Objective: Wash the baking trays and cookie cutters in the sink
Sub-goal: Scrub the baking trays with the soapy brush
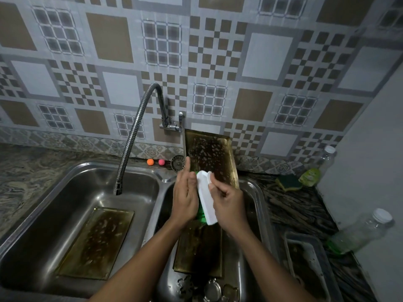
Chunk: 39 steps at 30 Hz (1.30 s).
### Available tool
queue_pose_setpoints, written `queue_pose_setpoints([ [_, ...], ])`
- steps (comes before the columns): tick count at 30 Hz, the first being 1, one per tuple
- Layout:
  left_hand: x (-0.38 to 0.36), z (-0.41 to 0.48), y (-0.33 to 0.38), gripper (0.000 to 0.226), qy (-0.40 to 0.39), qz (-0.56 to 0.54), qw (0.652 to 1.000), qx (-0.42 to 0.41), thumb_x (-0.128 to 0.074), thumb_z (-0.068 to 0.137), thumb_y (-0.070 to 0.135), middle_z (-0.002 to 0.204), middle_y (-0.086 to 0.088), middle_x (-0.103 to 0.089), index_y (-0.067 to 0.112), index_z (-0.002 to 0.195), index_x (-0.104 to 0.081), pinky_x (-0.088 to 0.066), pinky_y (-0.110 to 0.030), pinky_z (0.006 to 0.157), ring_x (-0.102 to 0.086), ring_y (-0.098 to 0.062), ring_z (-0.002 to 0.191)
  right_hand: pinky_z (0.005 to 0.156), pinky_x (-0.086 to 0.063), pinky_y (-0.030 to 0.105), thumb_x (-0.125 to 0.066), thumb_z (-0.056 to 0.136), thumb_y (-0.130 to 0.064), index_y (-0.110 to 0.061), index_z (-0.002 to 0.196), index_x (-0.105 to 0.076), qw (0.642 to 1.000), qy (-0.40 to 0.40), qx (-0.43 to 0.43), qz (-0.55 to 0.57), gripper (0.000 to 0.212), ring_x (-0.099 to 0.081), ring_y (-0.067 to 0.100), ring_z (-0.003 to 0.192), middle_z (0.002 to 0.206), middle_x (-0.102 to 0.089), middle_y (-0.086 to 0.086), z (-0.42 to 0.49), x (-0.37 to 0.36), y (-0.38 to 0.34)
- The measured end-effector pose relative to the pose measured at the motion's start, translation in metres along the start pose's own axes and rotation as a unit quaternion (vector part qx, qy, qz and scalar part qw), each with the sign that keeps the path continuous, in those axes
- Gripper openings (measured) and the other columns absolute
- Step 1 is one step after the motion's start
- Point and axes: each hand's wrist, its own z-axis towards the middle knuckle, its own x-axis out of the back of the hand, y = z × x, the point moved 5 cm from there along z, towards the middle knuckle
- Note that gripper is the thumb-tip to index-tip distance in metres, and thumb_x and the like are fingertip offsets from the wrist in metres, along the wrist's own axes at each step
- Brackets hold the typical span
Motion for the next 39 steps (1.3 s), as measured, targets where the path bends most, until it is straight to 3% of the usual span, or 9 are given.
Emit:
queue_pose_setpoints([
  [5,-0.002,-0.01,-0.01,0.066,-0.008,0.011,1.0,0.02,-0.052,0.1,0.019,0.148,0.014,-0.04,0.037,0.154,-0.019,-0.036,-0.032,0.113,-0.039,-0.001,0.136,0.064,-0.048,0.008,-0.06,0.096,-0.024,-0.024,0.13,-0.061,0.998,0.05,-0.017,-0.04,0.034,-0.061,-0.011,0.088,0.117,-0.067,-0.011,0.002,0.037,0.019],
  [8,-0.001,-0.008,-0.007,0.073,-0.017,0.007,1.0,0.019,-0.052,0.097,0.004,0.139,0.036,-0.033,0.035,0.155,-0.02,-0.032,-0.021,0.112,-0.033,0.014,0.132,0.063,-0.049,0.009,-0.058,0.097,-0.025,-0.024,0.131,-0.059,0.993,0.094,-0.031,-0.056,0.034,-0.059,-0.007,0.086,0.117,-0.066,-0.007,0.013,0.056,0.028],
  [12,0.006,-0.001,-0.004,0.073,-0.003,0.019,1.0,0.01,-0.052,0.095,0.0,0.131,0.036,-0.034,0.027,0.155,-0.022,-0.028,0.0,0.1,-0.034,0.024,0.121,0.071,-0.051,0.013,-0.058,0.097,-0.024,-0.023,0.131,-0.06,0.992,0.118,-0.026,-0.03,0.034,-0.059,-0.012,0.085,0.113,-0.064,-0.016,0.024,0.058,0.031],
  [19,0.023,-0.004,-0.025,0.076,-0.026,0.068,0.997,0.018,-0.056,0.094,0.003,0.14,0.01,-0.044,0.031,0.155,-0.021,-0.03,-0.011,0.11,-0.041,-0.001,0.128,0.05,-0.046,0.024,-0.059,0.096,-0.023,-0.034,0.129,-0.057,0.982,0.176,-0.04,0.062,0.034,-0.06,0.008,0.063,0.094,-0.071,0.003,0.032,0.084,0.028],
  [23,0.034,-0.006,-0.044,0.077,-0.031,0.014,0.997,0.068,-0.066,0.09,0.012,0.146,0.011,-0.042,0.04,0.152,-0.028,-0.04,-0.039,0.112,-0.043,-0.006,0.133,0.048,-0.045,0.027,-0.057,0.097,-0.011,-0.024,0.12,-0.06,0.991,0.115,-0.066,0.026,0.027,-0.056,0.015,0.058,0.098,-0.067,0.009,0.041,0.094,0.034],
  [28,0.034,-0.006,-0.041,0.08,-0.029,-0.038,0.997,0.064,-0.08,0.079,0.009,0.144,0.011,-0.048,0.022,0.148,-0.041,-0.04,-0.008,0.101,-0.044,0.014,0.126,0.05,-0.042,0.029,-0.056,0.097,-0.035,-0.01,0.103,-0.07,0.985,-0.022,-0.17,-0.013,0.03,-0.053,0.016,0.057,0.071,-0.059,0.007,0.032,0.082,0.057],
  [32,0.024,-0.003,-0.043,0.083,-0.064,-0.027,0.996,0.062,-0.084,0.075,0.016,0.141,0.021,-0.048,0.029,0.146,-0.043,-0.038,-0.024,0.11,-0.044,0.008,0.13,0.051,-0.05,0.028,-0.054,0.099,-0.028,-0.014,0.101,-0.072,0.984,-0.093,-0.154,-0.005,0.022,-0.061,0.009,0.06,0.086,-0.071,-0.002,0.026,0.077,0.048],
  [36,0.013,0.001,-0.04,0.088,-0.057,0.097,0.99,0.081,-0.082,0.077,0.027,0.147,0.01,-0.031,0.04,0.148,-0.031,-0.036,-0.043,0.113,-0.036,-0.011,0.133,0.054,-0.052,0.027,-0.059,0.096,-0.03,-0.013,0.118,-0.066,0.989,-0.071,-0.123,-0.05,0.028,-0.066,0.015,0.067,0.109,-0.071,-0.001,0.03,0.077,0.048],
  [39,-0.005,-0.002,-0.022,0.069,-0.103,0.089,0.99,0.041,-0.067,0.088,0.042,0.155,0.006,-0.023,0.045,0.146,-0.031,-0.034,-0.05,0.113,-0.029,-0.018,0.141,0.056,-0.05,0.022,-0.062,0.094,-0.033,-0.026,0.109,-0.067,0.993,-0.014,-0.071,-0.098,0.018,-0.066,0.004,0.066,0.102,-0.072,-0.006,0.029,0.072,0.038],
])
